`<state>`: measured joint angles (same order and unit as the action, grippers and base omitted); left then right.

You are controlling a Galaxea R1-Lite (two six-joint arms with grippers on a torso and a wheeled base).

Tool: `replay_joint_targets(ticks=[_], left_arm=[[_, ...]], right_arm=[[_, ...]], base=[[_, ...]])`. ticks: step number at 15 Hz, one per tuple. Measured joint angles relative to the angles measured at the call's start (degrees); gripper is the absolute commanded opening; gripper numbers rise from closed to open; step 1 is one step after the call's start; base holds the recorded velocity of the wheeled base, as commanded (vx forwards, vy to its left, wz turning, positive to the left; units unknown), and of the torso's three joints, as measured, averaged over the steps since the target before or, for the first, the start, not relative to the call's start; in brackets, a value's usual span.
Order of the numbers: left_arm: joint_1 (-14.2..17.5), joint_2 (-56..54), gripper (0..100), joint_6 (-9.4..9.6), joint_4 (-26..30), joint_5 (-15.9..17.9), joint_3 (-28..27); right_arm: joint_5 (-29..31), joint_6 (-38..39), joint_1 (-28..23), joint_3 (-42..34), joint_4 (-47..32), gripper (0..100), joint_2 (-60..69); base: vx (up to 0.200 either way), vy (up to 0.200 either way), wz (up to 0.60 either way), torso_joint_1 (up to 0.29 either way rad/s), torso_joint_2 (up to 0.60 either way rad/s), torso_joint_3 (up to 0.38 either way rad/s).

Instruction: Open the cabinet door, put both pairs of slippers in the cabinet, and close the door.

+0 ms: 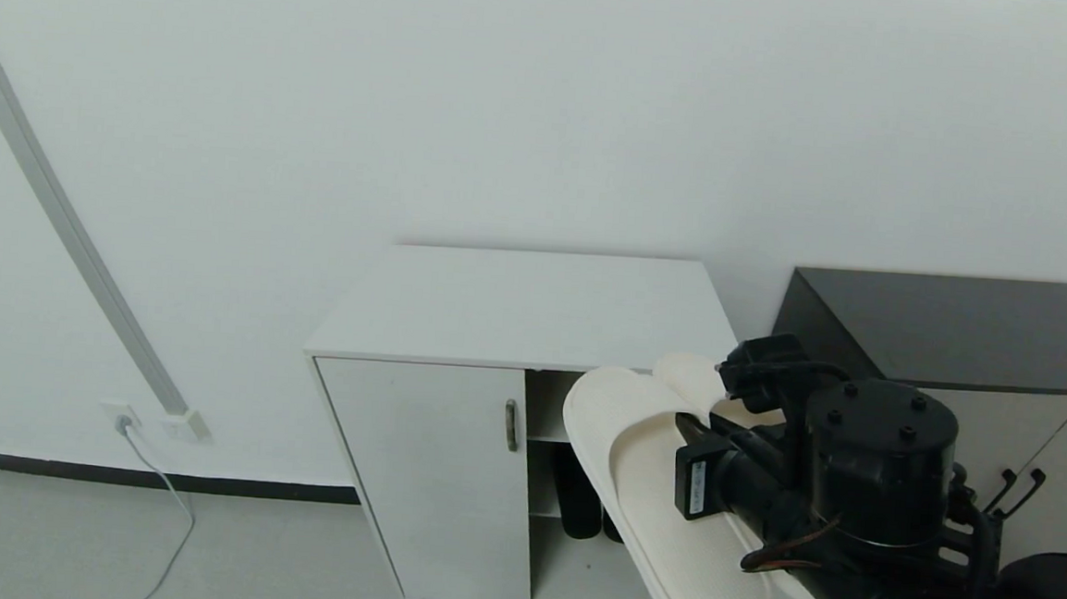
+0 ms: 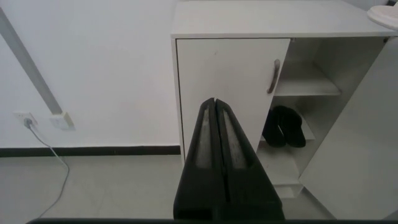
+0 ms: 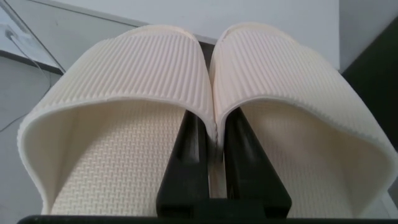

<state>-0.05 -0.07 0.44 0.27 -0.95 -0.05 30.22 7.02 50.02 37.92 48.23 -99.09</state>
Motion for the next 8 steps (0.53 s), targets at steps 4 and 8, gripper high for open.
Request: replay_joint_targets(ticks=[4, 8], left_arm=[[0.0, 0.0, 0, 0.0, 0.0, 0.0, 0.0], [0.0, 0.0, 0, 0.0, 0.0, 0.0, 0.0]], right_arm=[[0.0, 0.0, 0.1, -0.1, 0.0, 0, -0.1], [0.0, -0.1, 0.3, -0.2, 0.0, 0, -0.2]], base=[[0.0, 0.0, 0.0, -0.167, 0.38, 0.209], [0.0, 0.0, 0.0, -0.224, 0.52, 0.294]])
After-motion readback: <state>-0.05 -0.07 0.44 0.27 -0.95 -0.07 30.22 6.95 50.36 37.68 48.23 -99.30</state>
